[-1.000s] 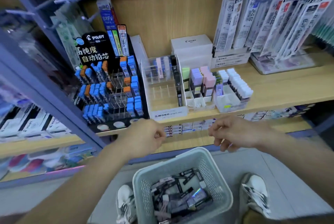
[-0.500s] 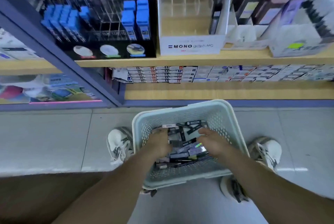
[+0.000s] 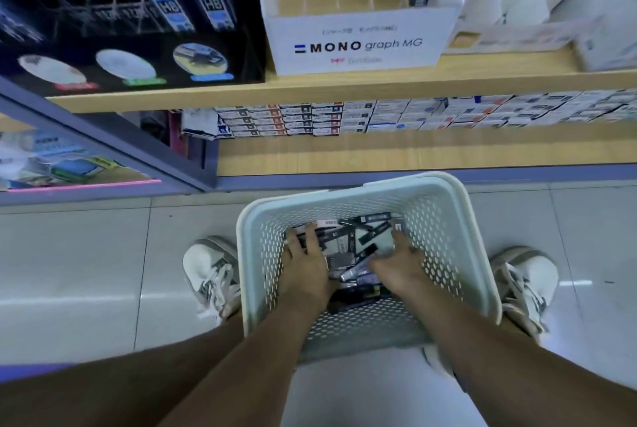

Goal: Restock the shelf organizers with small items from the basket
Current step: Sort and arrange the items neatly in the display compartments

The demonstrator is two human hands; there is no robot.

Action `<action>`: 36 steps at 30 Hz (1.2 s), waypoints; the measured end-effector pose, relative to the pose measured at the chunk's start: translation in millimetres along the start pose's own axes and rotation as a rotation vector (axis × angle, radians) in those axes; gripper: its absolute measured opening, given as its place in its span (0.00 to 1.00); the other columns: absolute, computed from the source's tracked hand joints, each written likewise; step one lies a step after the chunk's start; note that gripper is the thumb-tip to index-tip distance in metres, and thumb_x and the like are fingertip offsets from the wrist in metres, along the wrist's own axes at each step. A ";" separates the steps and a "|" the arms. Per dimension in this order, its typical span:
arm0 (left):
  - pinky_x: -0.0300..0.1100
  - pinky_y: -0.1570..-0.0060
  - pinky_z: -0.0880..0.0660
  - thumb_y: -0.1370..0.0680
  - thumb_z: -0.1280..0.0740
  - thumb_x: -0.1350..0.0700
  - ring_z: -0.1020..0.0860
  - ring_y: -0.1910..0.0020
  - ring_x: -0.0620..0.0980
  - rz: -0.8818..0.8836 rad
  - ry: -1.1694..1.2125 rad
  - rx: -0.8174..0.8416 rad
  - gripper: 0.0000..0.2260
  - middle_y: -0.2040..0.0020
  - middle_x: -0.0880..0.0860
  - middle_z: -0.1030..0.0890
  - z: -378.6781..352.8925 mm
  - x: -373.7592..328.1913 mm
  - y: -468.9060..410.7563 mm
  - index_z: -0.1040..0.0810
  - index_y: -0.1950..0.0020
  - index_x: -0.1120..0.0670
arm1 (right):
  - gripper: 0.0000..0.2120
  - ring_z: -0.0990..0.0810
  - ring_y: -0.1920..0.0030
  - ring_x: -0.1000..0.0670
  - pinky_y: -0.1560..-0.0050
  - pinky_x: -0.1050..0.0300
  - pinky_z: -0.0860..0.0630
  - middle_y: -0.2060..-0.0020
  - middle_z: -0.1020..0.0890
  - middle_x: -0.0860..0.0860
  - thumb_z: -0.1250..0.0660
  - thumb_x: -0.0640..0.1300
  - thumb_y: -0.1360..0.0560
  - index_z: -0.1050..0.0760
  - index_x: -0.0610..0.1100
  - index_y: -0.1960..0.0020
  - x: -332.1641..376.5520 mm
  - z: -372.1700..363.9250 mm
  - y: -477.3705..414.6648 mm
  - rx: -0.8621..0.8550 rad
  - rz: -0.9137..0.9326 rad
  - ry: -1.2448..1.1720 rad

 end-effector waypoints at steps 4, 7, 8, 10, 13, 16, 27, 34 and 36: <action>0.49 0.48 0.25 0.31 0.24 0.47 0.24 0.41 0.62 0.084 0.095 0.028 0.47 0.26 0.61 0.45 5.2 0.0 -4.4 0.54 0.24 0.50 | 0.34 0.24 0.42 0.41 0.45 0.54 0.24 0.30 0.34 0.40 0.30 0.46 0.31 0.36 0.50 0.26 1.5 1.4 -2.5 0.076 0.026 0.000; 0.48 0.55 0.25 0.28 0.28 0.46 0.22 0.48 0.61 0.018 0.060 0.001 0.32 0.36 0.59 0.29 6.7 -3.2 -7.6 0.42 0.32 0.51 | 0.28 0.23 0.40 0.43 0.46 0.58 0.26 0.35 0.25 0.43 0.30 0.41 0.28 0.30 0.44 0.29 2.7 3.2 -3.4 0.110 0.043 -0.074; 0.47 0.56 0.25 0.27 0.29 0.47 0.21 0.50 0.60 -0.011 0.049 -0.004 0.27 0.41 0.58 0.25 7.5 -4.7 -8.2 0.40 0.36 0.51 | 0.26 0.22 0.43 0.44 0.49 0.60 0.27 0.38 0.23 0.44 0.30 0.39 0.29 0.27 0.43 0.31 2.1 2.1 -5.8 0.112 0.045 -0.133; 0.46 0.57 0.25 0.27 0.30 0.50 0.20 0.51 0.59 -0.045 0.092 0.016 0.23 0.47 0.56 0.20 8.8 -7.3 -9.9 0.37 0.38 0.51 | 0.21 0.20 0.47 0.45 0.50 0.59 0.25 0.44 0.19 0.45 0.29 0.36 0.30 0.22 0.41 0.37 2.2 0.6 -7.9 0.110 0.052 -0.235; 0.42 0.56 0.25 0.27 0.29 0.53 0.20 0.51 0.55 -0.111 0.279 0.088 0.19 0.50 0.53 0.19 8.1 -13.7 -11.4 0.30 0.40 0.52 | 0.12 0.19 0.52 0.47 0.48 0.54 0.21 0.54 0.17 0.48 0.28 0.35 0.29 0.18 0.43 0.47 2.8 -1.5 -7.7 0.152 0.048 -0.318; 0.41 0.56 0.22 0.27 0.30 0.51 0.18 0.57 0.48 -0.124 0.481 0.120 0.13 0.54 0.50 0.16 3.6 -18.4 -9.4 0.23 0.44 0.52 | 0.06 0.20 0.57 0.48 0.58 0.57 0.27 0.57 0.16 0.48 0.28 0.45 0.26 0.19 0.45 0.50 7.1 -3.3 -4.6 0.225 0.043 -0.445; 0.33 0.57 0.27 0.22 0.34 0.55 0.20 0.50 0.46 -0.234 0.500 -0.095 0.16 0.46 0.50 0.18 18.0 -61.1 11.6 0.26 0.34 0.51 | 0.13 0.18 0.70 0.49 0.69 0.57 0.23 0.68 0.17 0.48 0.34 0.52 0.22 0.22 0.43 0.46 23.4 -7.1 10.0 0.415 -0.185 -1.036; 0.35 0.52 0.26 0.21 0.37 0.48 0.21 0.53 0.43 -0.217 0.582 -0.252 0.14 0.50 0.45 0.18 16.4 -70.2 38.6 0.26 0.36 0.48 | 0.13 0.19 0.70 0.45 0.72 0.56 0.23 0.67 0.19 0.44 0.36 0.50 0.24 0.24 0.40 0.56 26.0 -4.9 7.3 0.292 -0.320 -1.301; 0.28 0.56 0.29 0.22 0.36 0.46 0.23 0.58 0.38 -0.227 0.640 -0.226 0.11 0.54 0.41 0.21 11.2 -67.1 45.5 0.25 0.41 0.47 | 0.13 0.20 0.70 0.44 0.73 0.54 0.22 0.67 0.20 0.44 0.37 0.49 0.24 0.26 0.40 0.61 27.9 -3.5 6.5 0.283 -0.334 -1.375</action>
Point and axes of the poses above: each hand's wrist, its own y-axis away from the middle knuckle, its own z-axis out of the back of the hand, x = y × z, the point moved 1 cm from there along -y, towards the middle knuckle
